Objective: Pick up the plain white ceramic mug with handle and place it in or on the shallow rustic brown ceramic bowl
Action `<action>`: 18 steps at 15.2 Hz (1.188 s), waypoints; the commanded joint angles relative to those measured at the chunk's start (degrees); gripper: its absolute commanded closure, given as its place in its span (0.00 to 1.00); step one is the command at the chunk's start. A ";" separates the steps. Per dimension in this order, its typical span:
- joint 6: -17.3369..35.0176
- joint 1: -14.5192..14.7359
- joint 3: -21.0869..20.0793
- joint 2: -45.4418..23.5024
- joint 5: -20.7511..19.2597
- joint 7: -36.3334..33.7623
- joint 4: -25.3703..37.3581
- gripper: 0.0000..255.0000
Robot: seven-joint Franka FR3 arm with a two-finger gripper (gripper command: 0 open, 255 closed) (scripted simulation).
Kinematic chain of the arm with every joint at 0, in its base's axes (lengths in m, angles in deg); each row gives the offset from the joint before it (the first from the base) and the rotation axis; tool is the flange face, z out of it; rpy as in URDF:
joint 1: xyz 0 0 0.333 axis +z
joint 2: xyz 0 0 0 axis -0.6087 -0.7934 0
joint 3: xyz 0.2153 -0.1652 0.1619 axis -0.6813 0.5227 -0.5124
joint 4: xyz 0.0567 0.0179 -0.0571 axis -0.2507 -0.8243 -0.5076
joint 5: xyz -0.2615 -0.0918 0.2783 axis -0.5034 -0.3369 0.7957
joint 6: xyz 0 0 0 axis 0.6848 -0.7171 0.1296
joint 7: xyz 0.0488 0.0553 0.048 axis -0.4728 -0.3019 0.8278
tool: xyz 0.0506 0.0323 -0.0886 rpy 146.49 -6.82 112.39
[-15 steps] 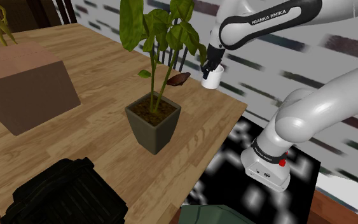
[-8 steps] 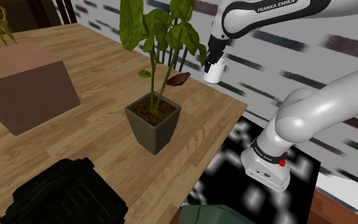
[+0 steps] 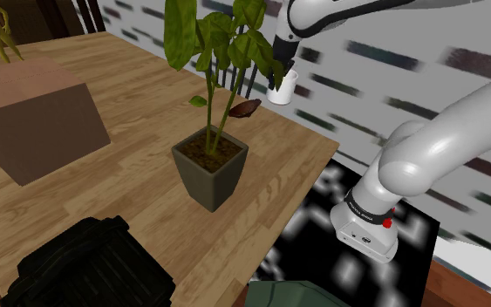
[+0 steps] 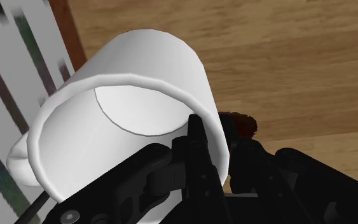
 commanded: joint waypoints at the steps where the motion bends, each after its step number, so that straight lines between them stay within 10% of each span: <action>1: -0.40 0.71 -0.36 -4.42 0.79 -0.45 4.80 1.00; 7: -2.84 2.26 -1.35 -18.13 2.93 -1.63 20.79 1.00; 18: 5.48 2.17 -1.24 -20.63 3.11 -1.65 14.96 1.00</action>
